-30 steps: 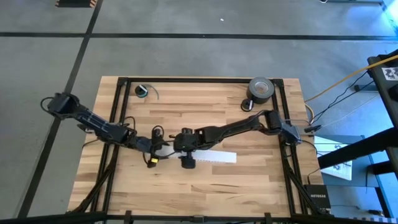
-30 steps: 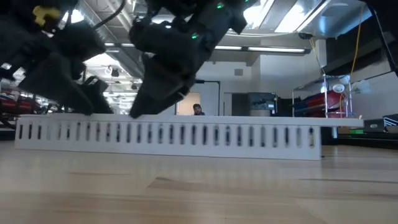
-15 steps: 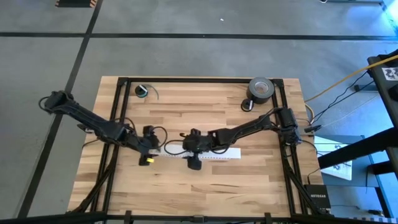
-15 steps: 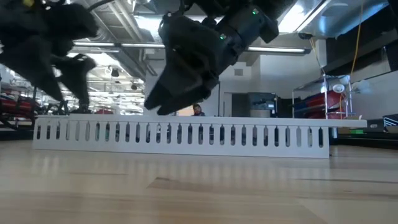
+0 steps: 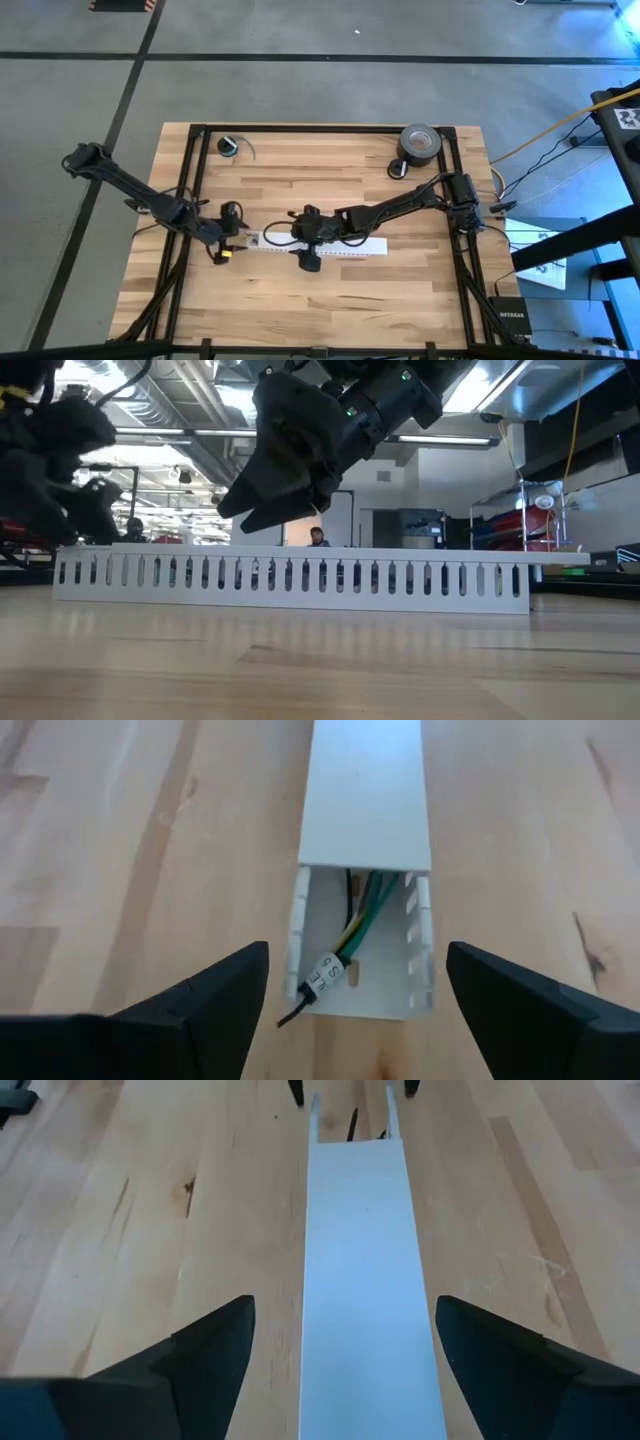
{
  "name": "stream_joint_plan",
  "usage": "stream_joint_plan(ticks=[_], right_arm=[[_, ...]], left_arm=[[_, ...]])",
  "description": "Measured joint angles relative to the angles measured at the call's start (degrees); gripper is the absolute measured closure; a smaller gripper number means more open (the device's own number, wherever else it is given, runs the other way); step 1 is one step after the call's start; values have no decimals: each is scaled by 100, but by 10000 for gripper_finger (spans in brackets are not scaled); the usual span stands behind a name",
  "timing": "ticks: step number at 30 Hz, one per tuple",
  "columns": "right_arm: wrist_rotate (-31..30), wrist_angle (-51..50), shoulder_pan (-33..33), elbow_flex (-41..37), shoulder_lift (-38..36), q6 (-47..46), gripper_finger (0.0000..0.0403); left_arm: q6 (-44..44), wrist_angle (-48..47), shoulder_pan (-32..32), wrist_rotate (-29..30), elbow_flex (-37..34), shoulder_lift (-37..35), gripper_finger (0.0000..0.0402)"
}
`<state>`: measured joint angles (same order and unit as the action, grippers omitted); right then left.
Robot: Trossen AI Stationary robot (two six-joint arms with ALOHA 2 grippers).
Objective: Ziptie cables
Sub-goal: Close the white cable duct
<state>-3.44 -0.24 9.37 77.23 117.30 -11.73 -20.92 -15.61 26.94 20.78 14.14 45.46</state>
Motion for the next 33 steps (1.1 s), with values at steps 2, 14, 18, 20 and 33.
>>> stream_joint_plan(ticks=[2, 14, 18, 20, 33], right_arm=[[0, 5, 0, 0, 0, 0, 107], [-167, 39, 0, 0, 0, 24, 107], [-214, 73, -2, 0, 0, 15, 107], [-214, 71, -2, 0, 0, 22, 107], [-400, 64, -2, 0, 2, 15, 107]], left_arm=[[-15, 352, 0, -62, -222, 4, 110], [151, 2060, -7, 1, -1011, 4, 110], [275, 2307, -7, 191, -1129, 6, 110], [536, 2380, -18, 277, -1132, 6, 110], [933, 2539, -188, -178, -1131, 28, 110]])
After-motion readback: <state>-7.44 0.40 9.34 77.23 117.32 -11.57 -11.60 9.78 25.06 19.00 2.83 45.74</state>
